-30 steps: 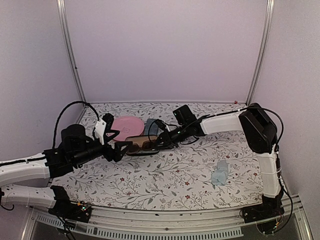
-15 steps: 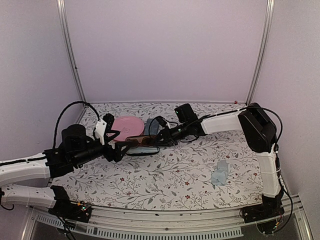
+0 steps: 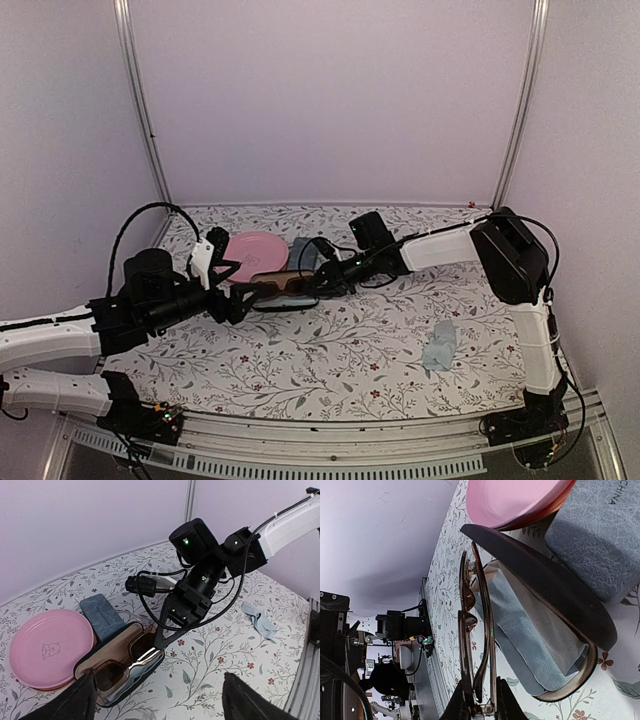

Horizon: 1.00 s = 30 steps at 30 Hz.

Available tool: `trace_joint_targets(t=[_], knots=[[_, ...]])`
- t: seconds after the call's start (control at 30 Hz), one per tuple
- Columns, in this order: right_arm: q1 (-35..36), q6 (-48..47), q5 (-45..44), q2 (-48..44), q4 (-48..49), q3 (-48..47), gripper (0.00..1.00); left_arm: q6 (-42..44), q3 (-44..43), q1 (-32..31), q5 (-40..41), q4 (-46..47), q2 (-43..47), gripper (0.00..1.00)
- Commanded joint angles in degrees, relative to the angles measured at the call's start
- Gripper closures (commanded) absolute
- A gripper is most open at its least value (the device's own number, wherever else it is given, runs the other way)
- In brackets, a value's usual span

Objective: Organize the sunglasses
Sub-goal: Place the sunglasses in the sunglasses case.

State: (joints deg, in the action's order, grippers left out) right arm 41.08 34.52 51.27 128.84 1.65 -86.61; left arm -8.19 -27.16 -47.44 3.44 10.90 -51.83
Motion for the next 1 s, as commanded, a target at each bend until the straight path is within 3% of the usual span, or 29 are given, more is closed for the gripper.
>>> trace_joint_targets(t=[0.0, 0.97], knots=[[-0.5, 0.5, 0.7, 2.0, 1.7, 0.3, 0.99, 0.0, 0.8, 0.7, -0.5, 1.4, -0.3, 0.13], [-0.5, 0.9, 3.1, 3.3, 1.7, 1.2, 0.94, 0.2, 0.5, 0.7, -1.0, 1.5, -1.4, 0.13]])
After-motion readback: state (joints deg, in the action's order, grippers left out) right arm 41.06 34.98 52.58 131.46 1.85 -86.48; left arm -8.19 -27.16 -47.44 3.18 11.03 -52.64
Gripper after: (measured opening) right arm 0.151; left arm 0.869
